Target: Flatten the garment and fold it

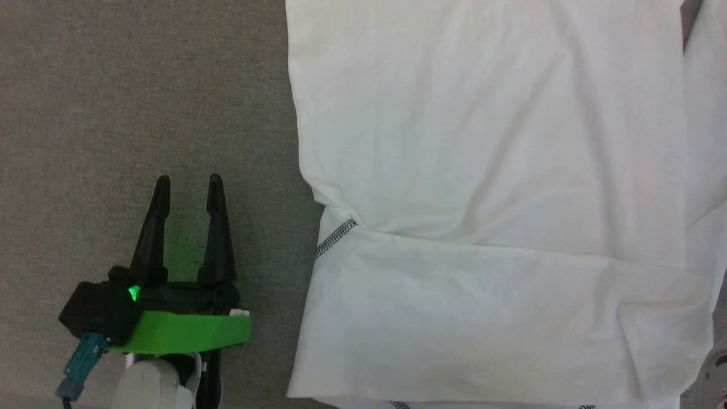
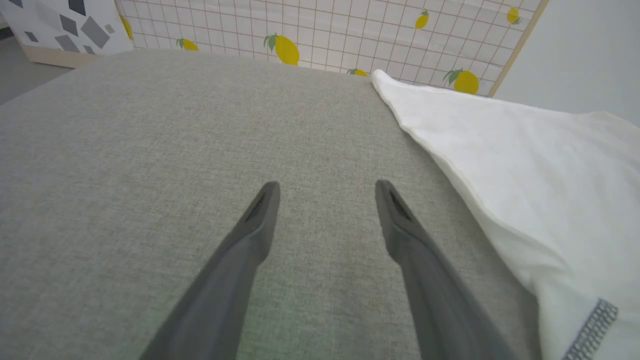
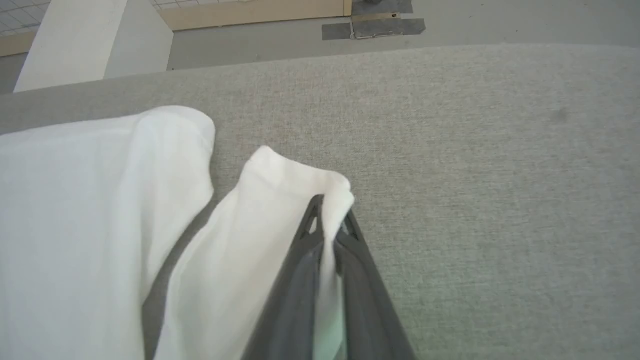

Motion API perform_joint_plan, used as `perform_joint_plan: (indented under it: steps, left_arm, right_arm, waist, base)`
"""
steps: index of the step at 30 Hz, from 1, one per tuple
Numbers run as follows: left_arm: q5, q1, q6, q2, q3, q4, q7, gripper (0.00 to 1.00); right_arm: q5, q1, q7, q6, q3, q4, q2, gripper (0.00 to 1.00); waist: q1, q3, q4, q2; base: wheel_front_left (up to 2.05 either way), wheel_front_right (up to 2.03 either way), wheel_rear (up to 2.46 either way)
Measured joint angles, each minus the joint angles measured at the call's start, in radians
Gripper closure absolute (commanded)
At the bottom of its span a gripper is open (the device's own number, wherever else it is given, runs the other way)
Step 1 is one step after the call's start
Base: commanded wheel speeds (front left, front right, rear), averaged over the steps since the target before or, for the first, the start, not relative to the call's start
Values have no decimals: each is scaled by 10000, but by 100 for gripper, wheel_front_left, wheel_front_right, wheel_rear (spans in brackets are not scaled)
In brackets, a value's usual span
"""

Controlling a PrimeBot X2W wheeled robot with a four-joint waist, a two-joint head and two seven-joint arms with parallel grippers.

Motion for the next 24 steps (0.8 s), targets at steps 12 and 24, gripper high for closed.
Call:
perform_joint_plan:
  steps: [12, 24]
  left_arm:
    - [194, 785, -61, 38, 307, 132, 19, 0]
    - [159, 1598, 121, 159, 458, -201, 337, 0]
  right_arm:
    - [-105, 945, -635, 0, -2115, -111, -1085, 100]
    - [98, 2299, -1141, -2, -3749, -111, -1954, 100]
  waist:
    - [-2, -1829, -534, 0]
    - [-2, -3405, -1140, 1]
  base:
    - [0, 0, 0]
    - [0, 0, 0]
